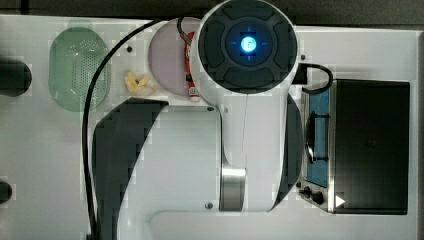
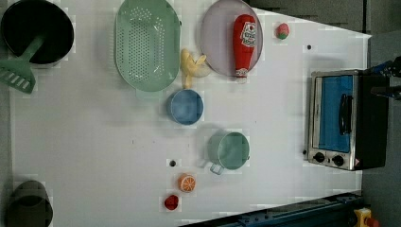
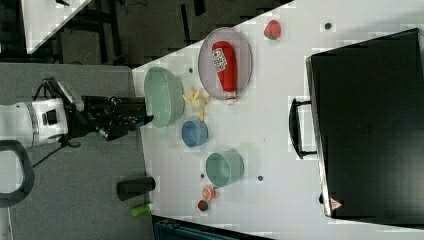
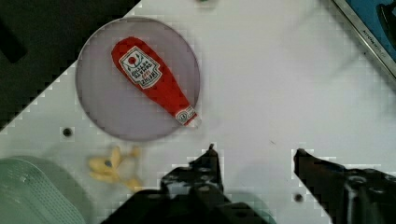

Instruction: Pick ketchup from plate and place it on table.

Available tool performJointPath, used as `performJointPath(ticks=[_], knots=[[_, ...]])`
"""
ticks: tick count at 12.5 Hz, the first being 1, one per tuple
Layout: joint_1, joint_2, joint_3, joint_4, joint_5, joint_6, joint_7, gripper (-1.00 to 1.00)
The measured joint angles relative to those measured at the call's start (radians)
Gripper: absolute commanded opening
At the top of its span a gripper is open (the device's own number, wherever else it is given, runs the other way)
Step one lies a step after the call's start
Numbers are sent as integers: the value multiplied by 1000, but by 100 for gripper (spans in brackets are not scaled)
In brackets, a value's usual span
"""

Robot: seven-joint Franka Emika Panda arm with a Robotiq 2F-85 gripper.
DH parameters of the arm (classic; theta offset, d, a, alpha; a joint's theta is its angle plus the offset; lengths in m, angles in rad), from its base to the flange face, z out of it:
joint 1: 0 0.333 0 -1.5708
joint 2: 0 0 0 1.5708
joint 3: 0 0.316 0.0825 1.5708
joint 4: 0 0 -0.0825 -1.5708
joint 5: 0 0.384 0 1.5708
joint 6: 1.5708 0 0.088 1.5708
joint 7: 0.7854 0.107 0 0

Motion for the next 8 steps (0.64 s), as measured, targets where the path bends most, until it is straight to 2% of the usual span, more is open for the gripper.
performJointPath(ticks=[3,5,8], knots=[[-56,-110,44,-107,16,-155,0,99],[-60,-130,48,-94,12,-151,0,100],[-71,-77,67,-42,12,-84,-14,100]])
